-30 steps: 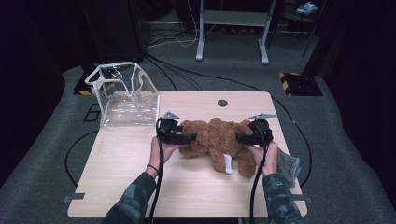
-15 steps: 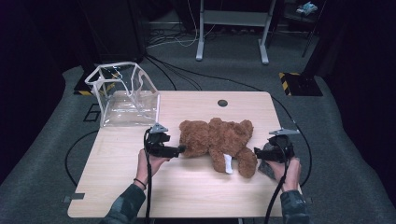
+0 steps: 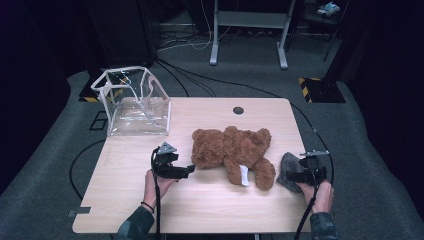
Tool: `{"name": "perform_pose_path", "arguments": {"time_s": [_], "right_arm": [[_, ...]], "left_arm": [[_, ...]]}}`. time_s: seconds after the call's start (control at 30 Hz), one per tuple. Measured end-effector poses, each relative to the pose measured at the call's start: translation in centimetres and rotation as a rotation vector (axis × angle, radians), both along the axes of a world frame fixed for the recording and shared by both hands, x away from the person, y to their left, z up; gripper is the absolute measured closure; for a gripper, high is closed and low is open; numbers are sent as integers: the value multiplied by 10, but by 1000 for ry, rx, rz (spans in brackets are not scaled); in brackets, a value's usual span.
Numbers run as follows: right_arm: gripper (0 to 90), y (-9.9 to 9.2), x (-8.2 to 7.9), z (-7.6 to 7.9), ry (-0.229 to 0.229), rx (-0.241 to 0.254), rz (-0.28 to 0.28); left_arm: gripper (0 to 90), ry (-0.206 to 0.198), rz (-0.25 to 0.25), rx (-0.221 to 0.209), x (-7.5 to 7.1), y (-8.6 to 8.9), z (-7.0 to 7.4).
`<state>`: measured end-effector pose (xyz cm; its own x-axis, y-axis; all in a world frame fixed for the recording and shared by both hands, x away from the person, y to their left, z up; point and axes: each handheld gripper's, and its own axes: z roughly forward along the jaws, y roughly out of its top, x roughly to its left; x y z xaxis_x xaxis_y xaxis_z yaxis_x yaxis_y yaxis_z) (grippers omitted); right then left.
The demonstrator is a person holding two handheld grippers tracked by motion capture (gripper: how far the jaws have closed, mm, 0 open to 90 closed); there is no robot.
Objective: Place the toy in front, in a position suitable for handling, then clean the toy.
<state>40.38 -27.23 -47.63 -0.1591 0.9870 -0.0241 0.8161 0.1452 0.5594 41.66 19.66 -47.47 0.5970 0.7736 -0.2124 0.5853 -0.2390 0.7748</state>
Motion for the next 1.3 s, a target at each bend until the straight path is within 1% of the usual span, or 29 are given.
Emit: {"name": "perform_pose_path", "arguments": {"time_s": [0.03, 0.07, 0.1, 0.13, 0.2, 0.3, 0.37, 0.4, 0.43, 0.47, 0.5, 0.57, 0.6, 0.67, 0.77, 0.8, 0.87, 0.9, 0.93, 0.97, 1.0, 1.03, 1.07, 1.1, 1.13, 1.17, 1.2, 1.23, 1.3], "right_arm": [[145, 0, 1, -3, 5, -9, 8], [147, 1, 1, -7, 18, 0, -3], [147, 1, 1, -7, 18, 0, -3], [149, 1, 2, -11, 27, -3, 0], [162, 2, 4, -20, 53, -11, -5], [179, 1, 4, -24, 61, -4, -4], [208, 0, 5, -26, 59, 13, -10], [294, -1, 4, -26, 50, 23, -7], [294, -1, 4, -26, 50, 23, -7], [412, 0, 3, -24, 36, 32, -1], [412, 0, 3, -24, 36, 32, -1], [508, 2, 2, -23, 32, 35, 5], [559, 4, 2, -22, 40, 39, 1], [640, 4, 3, -22, 33, 35, 12], [705, 5, 1, -22, 19, 39, 16], [720, 5, 0, -22, 22, 50, -2], [740, 3, 0, -21, 13, 71, -9], [745, 2, -1, -21, 6, 78, -12], [747, 2, -2, -19, 3, 91, -23], [748, 0, -2, -17, -8, 94, -18], [748, 0, -4, -9, -30, 118, -15], [748, 0, -4, -9, -30, 118, -15], [748, 1, -6, 3, -62, 124, 1], [748, 1, -6, 3, -62, 124, 1], [747, 6, -7, 16, -85, 134, 16], [747, 6, -7, 16, -85, 134, 16], [746, 13, -10, 30, -114, 135, 31], [746, 13, -10, 30, -114, 135, 31], [746, 21, -12, 45, -157, 133, 69]], "left_arm": [[124, 1, 1, 0, 0, -1, 0], [125, 2, 4, -1, -1, -2, -1], [125, 0, -15, 5, -2, -2, -1], [125, -4, -10, 8, -2, -4, -2], [124, 4, -11, 5, -1, -6, -4], [138, -17, -30, 12, -4, -9, -5], [160, -30, -37, 47, -5, -12, -6], [163, -33, -39, 39, -5, -12, -7], [163, -38, -38, 27, -6, -12, -7], [166, -42, -33, 28, -6, -12, -9], [164, -42, -33, 28, -6, -12, -9], [161, -41, -27, 29, -6, -12, -13], [161, -37, -29, 31, -7, -12, -14], [163, -50, -28, 36, -8, -13, -15], [200, -66, -28, 36, -9, -13, -13], [211, -73, -25, 35, -10, -13, -13], [245, -95, -24, 31, -11, -13, -12], [255, -96, -24, 38, -12, -12, -13], [264, -100, -22, 39, -12, -12, -13], [276, -100, -26, 26, -12, -12, -14], [295, -106, -21, 24, -13, -12, -15], [295, -107, -25, 26, -13, -11, -16], [330, -107, -26, 13, -13, -12, -18], [330, -109, -31, 20, -13, -12, -20], [340, -100, -33, 37, -12, -12, -21], [340, -94, -33, 34, -12, -12, -22], [346, -92, -32, 29, -12, -11, -23], [346, -93, -18, 18, -13, -11, -24], [388, -100, -23, 9, -13, -9, -23]]}}
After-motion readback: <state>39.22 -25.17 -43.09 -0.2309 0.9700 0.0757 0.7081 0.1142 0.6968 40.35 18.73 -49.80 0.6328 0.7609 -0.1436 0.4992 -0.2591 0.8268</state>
